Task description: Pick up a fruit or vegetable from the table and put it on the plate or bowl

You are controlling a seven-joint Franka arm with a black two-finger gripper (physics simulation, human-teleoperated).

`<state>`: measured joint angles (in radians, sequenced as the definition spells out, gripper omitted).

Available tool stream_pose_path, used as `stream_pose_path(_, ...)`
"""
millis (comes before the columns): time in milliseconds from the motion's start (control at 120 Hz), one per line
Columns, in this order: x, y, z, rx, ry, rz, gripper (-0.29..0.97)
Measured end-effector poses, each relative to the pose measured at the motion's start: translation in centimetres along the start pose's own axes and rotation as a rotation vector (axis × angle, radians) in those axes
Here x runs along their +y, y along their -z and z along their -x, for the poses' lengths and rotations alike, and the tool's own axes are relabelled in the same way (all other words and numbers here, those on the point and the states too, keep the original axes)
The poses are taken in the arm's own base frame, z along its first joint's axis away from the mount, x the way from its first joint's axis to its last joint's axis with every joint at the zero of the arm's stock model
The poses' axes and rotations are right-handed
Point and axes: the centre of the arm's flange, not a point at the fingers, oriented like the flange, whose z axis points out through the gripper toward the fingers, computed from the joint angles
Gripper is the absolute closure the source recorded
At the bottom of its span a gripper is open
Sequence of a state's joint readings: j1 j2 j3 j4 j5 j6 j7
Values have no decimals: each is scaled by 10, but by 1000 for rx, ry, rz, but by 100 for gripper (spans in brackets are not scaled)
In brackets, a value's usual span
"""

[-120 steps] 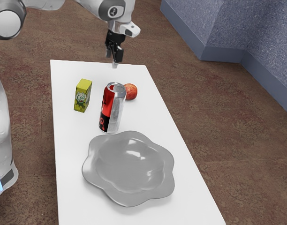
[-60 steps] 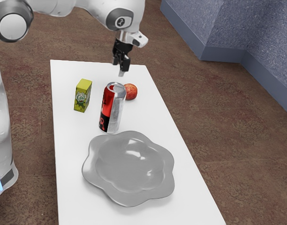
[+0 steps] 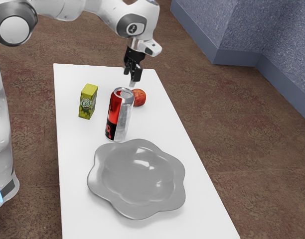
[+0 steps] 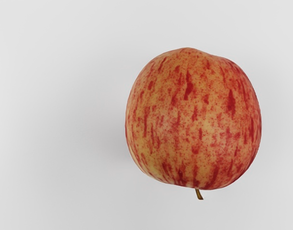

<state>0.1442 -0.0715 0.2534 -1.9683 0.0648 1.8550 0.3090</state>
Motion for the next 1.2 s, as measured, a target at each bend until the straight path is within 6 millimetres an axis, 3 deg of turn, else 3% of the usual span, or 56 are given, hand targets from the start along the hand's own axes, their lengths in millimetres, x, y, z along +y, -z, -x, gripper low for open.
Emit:
stream_pose_path(917, 6, -12, -17, -16, -6, 0, 2)
stream_pose_path(1200, 8, -31, -26, -47, -9, 2, 2)
